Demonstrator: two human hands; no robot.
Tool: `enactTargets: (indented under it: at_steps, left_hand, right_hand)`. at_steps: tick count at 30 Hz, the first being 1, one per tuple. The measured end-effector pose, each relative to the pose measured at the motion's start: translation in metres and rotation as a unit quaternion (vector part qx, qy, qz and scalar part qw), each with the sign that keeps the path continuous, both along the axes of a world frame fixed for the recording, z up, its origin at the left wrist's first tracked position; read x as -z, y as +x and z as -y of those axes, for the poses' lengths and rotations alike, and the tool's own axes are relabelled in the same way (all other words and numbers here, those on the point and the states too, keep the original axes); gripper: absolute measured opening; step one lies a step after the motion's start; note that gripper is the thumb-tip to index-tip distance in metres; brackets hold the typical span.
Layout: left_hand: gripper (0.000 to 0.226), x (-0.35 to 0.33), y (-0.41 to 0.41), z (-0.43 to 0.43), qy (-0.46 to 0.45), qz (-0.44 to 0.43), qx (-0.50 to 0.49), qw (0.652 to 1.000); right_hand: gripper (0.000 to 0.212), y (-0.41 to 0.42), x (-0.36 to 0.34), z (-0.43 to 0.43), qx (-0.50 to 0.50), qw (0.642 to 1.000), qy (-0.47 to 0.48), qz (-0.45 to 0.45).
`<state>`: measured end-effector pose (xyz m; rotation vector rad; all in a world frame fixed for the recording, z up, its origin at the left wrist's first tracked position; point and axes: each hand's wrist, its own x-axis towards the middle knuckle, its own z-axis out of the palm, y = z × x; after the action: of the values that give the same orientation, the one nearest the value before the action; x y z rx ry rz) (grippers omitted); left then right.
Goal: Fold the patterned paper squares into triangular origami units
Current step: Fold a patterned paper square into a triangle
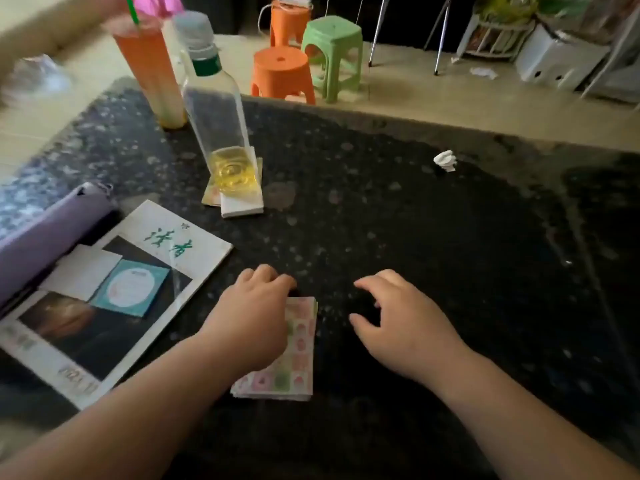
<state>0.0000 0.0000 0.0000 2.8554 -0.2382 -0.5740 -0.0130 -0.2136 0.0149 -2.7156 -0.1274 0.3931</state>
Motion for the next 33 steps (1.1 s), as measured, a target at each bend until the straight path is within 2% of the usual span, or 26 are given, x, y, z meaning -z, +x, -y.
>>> enactTargets:
  at_steps: [3,8,11,13,19,24,27,33]
  left_hand:
    - [0.054,0.002,0.004,0.002,0.054,-0.003,0.002,0.999]
    - [0.045,-0.008,-0.002,0.009,0.059,0.004,-0.025,0.998]
    - [0.045,-0.003,-0.021,0.012,0.033,0.062,-0.032,0.997]
    - [0.045,0.003,-0.026,0.01,0.013,0.082,-0.037,0.996]
    - [0.049,0.008,-0.027,0.002,-0.101,0.071,-0.138,0.983]
    - [0.027,-0.002,-0.016,-0.009,-0.172,0.068,-0.2,0.962]
    - [0.025,-0.005,-0.011,-0.017,-0.174,0.08,-0.194,0.962]
    - [0.035,-0.001,-0.013,-0.022,-0.18,0.067,-0.19,0.963]
  right_hand:
    - [0.047,-0.011,0.0,0.007,-0.015,1.0,-0.01,0.0]
    - [0.042,-0.031,-0.004,0.012,-0.008,1.0,-0.017,-0.013]
    - [0.041,-0.049,0.0,0.008,0.027,0.999,0.005,-0.02]
    - [0.042,-0.059,0.004,0.003,0.014,1.0,-0.003,-0.024]
    - [0.036,-0.058,0.008,-0.008,0.004,1.0,-0.019,-0.015]
    - [0.035,-0.045,0.01,-0.021,0.064,0.996,0.066,-0.01]
    - [0.035,-0.041,0.013,-0.028,0.076,0.993,0.088,-0.026]
    - [0.054,-0.047,0.024,-0.048,0.052,0.995,0.082,-0.031]
